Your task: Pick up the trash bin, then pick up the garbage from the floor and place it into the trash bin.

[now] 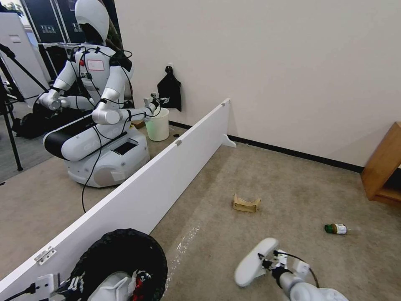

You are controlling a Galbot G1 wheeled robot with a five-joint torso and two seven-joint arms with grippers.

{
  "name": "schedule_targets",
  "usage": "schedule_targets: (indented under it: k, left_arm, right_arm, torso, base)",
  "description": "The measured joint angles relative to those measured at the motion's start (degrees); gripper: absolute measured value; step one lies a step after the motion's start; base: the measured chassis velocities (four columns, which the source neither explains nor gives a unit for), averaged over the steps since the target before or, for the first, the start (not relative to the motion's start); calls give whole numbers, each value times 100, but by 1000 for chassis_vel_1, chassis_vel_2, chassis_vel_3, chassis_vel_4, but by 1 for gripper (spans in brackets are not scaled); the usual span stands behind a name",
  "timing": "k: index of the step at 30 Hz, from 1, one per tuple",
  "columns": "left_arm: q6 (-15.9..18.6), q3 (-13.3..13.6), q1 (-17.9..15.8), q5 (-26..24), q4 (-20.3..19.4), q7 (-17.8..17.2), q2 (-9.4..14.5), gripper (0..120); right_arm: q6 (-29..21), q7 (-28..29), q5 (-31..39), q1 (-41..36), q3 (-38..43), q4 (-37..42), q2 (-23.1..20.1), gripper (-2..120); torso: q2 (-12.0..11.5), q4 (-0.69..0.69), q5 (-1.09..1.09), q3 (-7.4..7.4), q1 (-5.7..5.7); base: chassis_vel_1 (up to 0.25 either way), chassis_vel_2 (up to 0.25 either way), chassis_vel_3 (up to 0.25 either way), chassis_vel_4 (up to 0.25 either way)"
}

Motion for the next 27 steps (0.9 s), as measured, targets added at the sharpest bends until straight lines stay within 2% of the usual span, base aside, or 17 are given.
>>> schedule_targets:
  k: [1,3,4,6,9,11,12,14,17,19,20,21,25,27]
  left_arm:
    - [0,0,0,0,0,0,0,4]
    - [49,175,-81,-23,50,-12,250,4]
    - [49,175,-81,-23,50,-12,250,4]
    - [139,373,-237,-81,97,-62,524,4]
    - [165,442,-284,-102,100,-72,602,4]
    - [220,690,-457,-133,148,-89,813,4]
    - [220,690,-457,-133,148,-89,813,4]
    - [263,869,-603,-133,253,-131,879,4]
    - [295,944,-647,-133,281,-154,890,4]
    - [332,1023,-644,-135,265,-174,894,4]
    - [332,1023,-644,-135,265,-174,894,4]
    - [354,1037,-615,-159,220,-181,887,4]
    - [376,1037,-579,-224,161,-188,871,4]
    - [410,1021,-528,-307,65,-190,831,4]
  right_arm:
    - [0,0,0,0,0,0,0,0]
    - [271,-236,-67,-201,193,451,-142,0]
    - [271,-236,-67,-201,193,451,-142,0]
    - [634,-561,-66,-407,401,1150,-466,0]
    - [722,-643,-57,-460,449,1336,-578,0]
    - [1147,-906,13,-603,524,2027,-939,0]
    - [1147,-906,13,-603,524,2027,-939,0]
    - [1545,-1207,69,-577,408,2389,-1119,0]
    - [1780,-1460,105,-502,278,2577,-1230,0]
    - [2053,-1976,269,-285,50,2899,-1497,0]
    - [2053,-1976,269,-285,50,2899,-1497,0]
    - [2133,-2337,481,-93,-125,3079,-1654,0]
    - [2190,-2731,730,210,-363,3256,-1792,0]
    - [2221,-3248,997,744,-763,3378,-1910,0]
  torso:
    - [0,0,0,0,0]
    - [0,2,-1,0,0]
    - [0,2,-1,0,0]
    - [0,2,-1,1,0]
    - [0,2,-2,1,-1]
    - [0,0,-1,0,-1]
    - [0,0,-1,0,-1]
    - [0,1,-2,1,-1]
    - [0,2,-1,1,-1]
    - [0,3,-2,1,0]
    - [0,3,-2,1,0]
    - [0,2,-1,1,0]
    - [0,2,-1,0,0]
    - [0,4,-1,1,0]
  base:
    - [0,0,0,0]
    - [0,0,0,0]
    - [0,0,0,0]
    - [0,0,0,0]
    - [0,0,0,0]
    - [0,0,0,0]
    - [0,0,0,0]
    - [0,0,0,0]
    - [0,0,0,0]
    - [0,0,0,0]
    - [0,0,0,0]
    - [0,0,0,0]
    - [0,0,0,0]
    - [0,0,0,0]
